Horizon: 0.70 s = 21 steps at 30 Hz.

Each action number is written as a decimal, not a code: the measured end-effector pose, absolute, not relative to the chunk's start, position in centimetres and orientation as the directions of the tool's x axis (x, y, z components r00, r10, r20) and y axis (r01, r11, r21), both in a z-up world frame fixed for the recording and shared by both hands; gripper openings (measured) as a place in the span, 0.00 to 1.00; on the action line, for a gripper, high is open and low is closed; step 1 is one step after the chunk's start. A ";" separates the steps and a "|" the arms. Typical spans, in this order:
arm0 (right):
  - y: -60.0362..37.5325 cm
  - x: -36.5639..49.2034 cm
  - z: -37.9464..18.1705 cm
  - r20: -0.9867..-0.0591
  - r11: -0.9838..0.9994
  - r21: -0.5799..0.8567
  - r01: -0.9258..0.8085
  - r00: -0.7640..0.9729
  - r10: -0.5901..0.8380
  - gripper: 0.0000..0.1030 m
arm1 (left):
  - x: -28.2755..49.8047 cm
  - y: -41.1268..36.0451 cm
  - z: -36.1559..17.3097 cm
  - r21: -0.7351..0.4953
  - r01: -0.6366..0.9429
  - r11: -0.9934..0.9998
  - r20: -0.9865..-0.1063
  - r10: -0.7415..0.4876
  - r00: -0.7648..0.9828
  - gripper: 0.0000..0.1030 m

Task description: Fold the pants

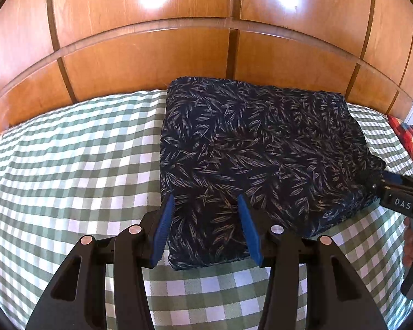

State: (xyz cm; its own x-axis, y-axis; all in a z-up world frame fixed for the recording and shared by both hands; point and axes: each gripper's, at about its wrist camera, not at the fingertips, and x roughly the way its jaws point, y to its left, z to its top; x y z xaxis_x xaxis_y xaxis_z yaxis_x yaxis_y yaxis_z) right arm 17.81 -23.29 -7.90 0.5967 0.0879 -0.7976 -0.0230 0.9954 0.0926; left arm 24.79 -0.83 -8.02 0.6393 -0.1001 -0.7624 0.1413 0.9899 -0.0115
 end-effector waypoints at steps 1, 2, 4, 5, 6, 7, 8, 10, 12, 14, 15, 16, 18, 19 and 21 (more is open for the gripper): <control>-23.4 17.8 -8.2 -0.801 0.995 0.103 -0.017 0.592 0.093 0.72 | 24.8 -0.8 -8.2 -0.008 0.139 0.990 -0.761 -0.096 0.642 0.48; -23.5 17.8 -8.4 -0.801 0.994 0.107 -0.014 0.591 0.095 0.73 | 24.8 -0.7 -8.3 -0.008 0.130 0.992 -0.758 -0.091 0.646 0.51; -23.7 17.9 -8.7 -0.798 0.994 0.108 -0.004 0.597 0.089 0.77 | 24.6 -0.2 -8.1 -0.047 0.112 0.993 -0.756 -0.108 0.645 0.52; -23.9 17.9 -8.8 -0.799 0.993 0.119 0.005 0.594 0.093 0.77 | 24.5 0.1 -7.9 -0.063 0.101 0.993 -0.755 -0.114 0.646 0.57; -24.0 17.8 -8.7 -0.801 0.992 0.126 0.015 0.592 0.093 0.77 | 24.0 0.5 -7.6 -0.067 0.072 0.995 -0.751 -0.098 0.653 0.61; -24.1 17.6 -8.4 -0.801 0.991 0.128 0.026 0.593 0.088 0.77 | 23.5 0.7 -7.3 -0.069 0.055 0.996 -0.747 -0.088 0.660 0.68; -24.1 17.4 -8.1 -0.798 0.992 0.125 0.032 0.597 0.081 0.77 | 23.0 0.8 -7.1 -0.075 0.048 0.996 -0.740 -0.088 0.666 0.70; -24.0 16.5 -7.2 -0.786 0.993 0.110 0.047 0.616 0.058 0.79 | 21.5 1.2 -6.6 -0.092 0.032 0.995 -0.725 -0.089 0.683 0.75; -23.6 15.4 -6.2 -0.770 0.994 0.092 0.060 0.637 0.032 0.82 | 19.9 1.2 -6.4 -0.086 0.012 0.996 -0.719 -0.070 0.692 0.81; -23.3 14.1 -5.5 -0.755 0.994 0.088 0.063 0.655 0.025 0.85 | 18.3 1.0 -6.3 -0.080 0.005 0.997 -0.713 -0.061 0.698 0.82; -23.0 13.3 -5.1 -0.749 0.994 0.091 0.063 0.662 0.027 0.88 | 17.5 0.8 -6.2 -0.071 0.000 0.997 -0.711 -0.050 0.702 0.83; -22.7 12.5 -5.0 -0.744 0.994 0.091 0.066 0.667 0.024 0.90 | 16.7 0.6 -6.2 -0.059 -0.007 0.998 -0.706 -0.037 0.707 0.88; -22.0 10.8 -4.7 -0.736 0.993 0.090 0.069 0.677 0.020 0.93 | 14.9 0.1 -5.8 -0.050 -0.007 0.999 -0.692 -0.029 0.722 0.88; -21.7 10.2 -4.6 -0.732 0.994 0.088 0.071 0.681 0.016 0.94 | 14.1 -0.1 -5.6 -0.045 -0.004 0.999 -0.684 -0.028 0.729 0.88; -21.1 8.5 -4.5 -0.720 0.993 0.081 0.083 0.694 0.000 0.95 | 12.6 -0.6 -5.3 -0.023 0.003 1.000 -0.672 -0.017 0.740 0.89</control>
